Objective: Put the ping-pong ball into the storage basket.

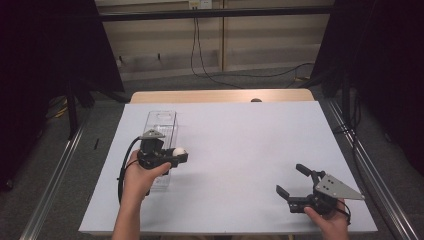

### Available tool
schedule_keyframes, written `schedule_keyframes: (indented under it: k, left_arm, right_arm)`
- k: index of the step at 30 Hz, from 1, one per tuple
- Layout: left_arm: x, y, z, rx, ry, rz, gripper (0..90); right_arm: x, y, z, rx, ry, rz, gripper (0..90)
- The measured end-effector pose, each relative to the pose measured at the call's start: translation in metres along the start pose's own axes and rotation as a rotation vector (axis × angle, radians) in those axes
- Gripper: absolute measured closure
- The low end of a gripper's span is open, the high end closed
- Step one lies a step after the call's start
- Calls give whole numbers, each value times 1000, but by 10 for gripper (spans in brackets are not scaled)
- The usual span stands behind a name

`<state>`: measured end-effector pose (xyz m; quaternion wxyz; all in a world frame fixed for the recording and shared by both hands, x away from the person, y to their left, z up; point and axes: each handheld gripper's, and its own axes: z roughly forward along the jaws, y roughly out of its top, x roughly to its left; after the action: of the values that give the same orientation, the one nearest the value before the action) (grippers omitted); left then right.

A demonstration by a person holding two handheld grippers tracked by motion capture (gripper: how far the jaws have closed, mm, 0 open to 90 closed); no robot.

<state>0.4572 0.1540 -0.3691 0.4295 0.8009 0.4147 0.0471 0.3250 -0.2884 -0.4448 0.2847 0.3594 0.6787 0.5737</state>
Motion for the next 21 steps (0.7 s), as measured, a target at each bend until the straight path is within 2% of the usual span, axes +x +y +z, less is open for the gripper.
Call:
schedule_keyframes:
  k: [4, 5, 6, 10, 12, 15, 21]
  left_arm:
    - [0, 0, -2, 9, 5, 15, 511]
    - [0, 0, -2, 0, 6, 0, 511]
    - [2, 1, -4, 16, 8, 19, 511]
    - [2, 1, -5, 10, 13, 4, 511]
    - [3, 1, -7, 20, 16, 18, 511]
    - [4, 2, -8, 3, 26, 10, 511]
    - [6, 3, -12, 25, 26, 13, 511]
  right_arm:
    - [0, 0, 0, 1, 7, -7, 33]
    - [0, 0, 0, 1, 7, -8, 33]
    - [0, 0, 0, -4, 4, -3, 33]
    - [0, 0, 0, -3, 6, -2, 32]
    - [0, 0, 0, -2, 5, -1, 32]
    - [0, 0, 0, -1, 7, 2, 33]
    - [0, 0, 0, -3, 7, -14, 33]
